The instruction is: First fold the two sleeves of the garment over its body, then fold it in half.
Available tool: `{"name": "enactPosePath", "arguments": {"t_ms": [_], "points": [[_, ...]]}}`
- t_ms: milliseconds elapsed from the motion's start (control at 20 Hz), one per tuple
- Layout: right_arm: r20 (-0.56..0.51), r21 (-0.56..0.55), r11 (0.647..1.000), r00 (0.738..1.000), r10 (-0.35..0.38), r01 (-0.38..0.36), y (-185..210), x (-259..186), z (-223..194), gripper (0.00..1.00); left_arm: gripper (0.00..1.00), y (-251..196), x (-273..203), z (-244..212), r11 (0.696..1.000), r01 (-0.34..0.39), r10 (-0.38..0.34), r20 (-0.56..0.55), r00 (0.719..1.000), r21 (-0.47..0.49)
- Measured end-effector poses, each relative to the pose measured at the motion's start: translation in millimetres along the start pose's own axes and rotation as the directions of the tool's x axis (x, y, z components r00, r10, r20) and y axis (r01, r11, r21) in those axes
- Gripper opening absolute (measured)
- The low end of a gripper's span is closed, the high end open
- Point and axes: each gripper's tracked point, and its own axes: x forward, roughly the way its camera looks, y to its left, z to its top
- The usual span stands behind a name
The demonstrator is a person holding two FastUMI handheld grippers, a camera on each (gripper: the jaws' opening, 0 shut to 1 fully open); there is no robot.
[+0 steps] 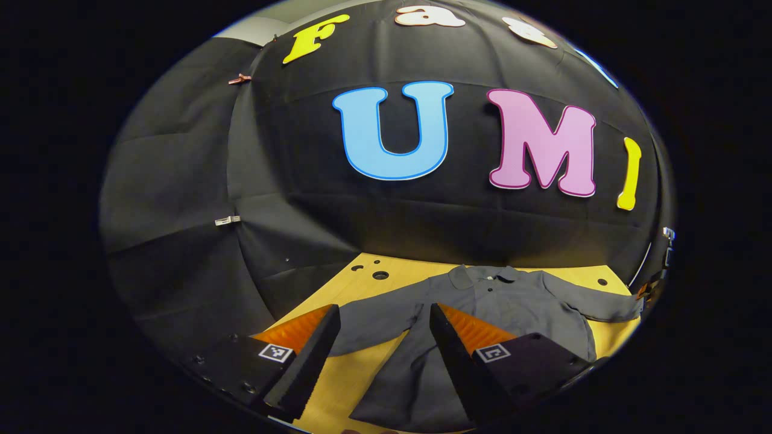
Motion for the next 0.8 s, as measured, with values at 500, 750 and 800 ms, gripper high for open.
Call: {"name": "enactPosePath", "arguments": {"t_ms": [500, 750, 800], "points": [[-0.116, 0.077, 0.988, 0.985, -0.124, 0.133, -48, 73, -6, 0.98, 0.94, -8, 16, -6, 0.998, -0.028, 0.03, -0.044, 0.999, 0.052], [-0.152, 0.063, 0.99, 0.982, -0.113, 0.124, -46, 85, -16, 0.98, 0.94, -29, 25, -8, 0.997, 0.007, -0.002, -0.059, 0.998, 0.079], [-0.144, 0.07, 0.99, 0.983, -0.115, 0.126, -45, 87, -13, 0.98, 0.94, -32, 28, -6, 0.996, 0.013, -0.008, -0.056, 0.998, 0.09]]}}
